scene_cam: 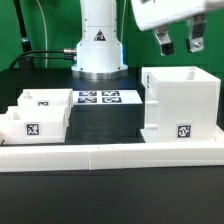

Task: Assemble drawer

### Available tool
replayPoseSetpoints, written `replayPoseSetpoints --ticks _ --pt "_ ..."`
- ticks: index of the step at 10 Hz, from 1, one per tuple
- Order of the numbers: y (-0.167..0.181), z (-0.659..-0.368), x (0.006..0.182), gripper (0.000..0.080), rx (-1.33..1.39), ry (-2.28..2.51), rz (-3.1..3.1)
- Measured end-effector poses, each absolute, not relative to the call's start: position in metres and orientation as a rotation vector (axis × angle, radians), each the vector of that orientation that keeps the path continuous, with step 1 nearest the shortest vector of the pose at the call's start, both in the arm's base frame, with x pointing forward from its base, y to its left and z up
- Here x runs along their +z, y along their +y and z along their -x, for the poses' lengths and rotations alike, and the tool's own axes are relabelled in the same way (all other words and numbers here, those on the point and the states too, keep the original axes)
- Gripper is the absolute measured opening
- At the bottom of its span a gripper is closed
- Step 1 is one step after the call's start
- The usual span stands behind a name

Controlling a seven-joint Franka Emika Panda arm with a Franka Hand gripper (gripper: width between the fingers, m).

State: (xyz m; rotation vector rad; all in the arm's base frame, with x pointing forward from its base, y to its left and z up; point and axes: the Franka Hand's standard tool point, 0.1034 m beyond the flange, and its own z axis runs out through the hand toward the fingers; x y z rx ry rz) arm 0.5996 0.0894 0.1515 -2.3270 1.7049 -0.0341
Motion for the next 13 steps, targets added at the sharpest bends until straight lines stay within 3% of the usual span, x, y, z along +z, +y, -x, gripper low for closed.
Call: replayPoseSetpoints --ticks 2,4,6,8,13 --pt "0.089 -0.599 0.149 0.0649 -0.036 1.67 2.358" --pt "0.068 -0.592 0.136 0.0649 -0.08 1.15 2.718" --pt "0.043 -0.586 0.138 0.0649 -0.128 0.757 2.874" --pt "0.028 -0.587 0.141 0.0649 -0.14 0.666 2.88" --pt "0.013 -0.585 0.137 0.0649 -0.187 0.057 3.001"
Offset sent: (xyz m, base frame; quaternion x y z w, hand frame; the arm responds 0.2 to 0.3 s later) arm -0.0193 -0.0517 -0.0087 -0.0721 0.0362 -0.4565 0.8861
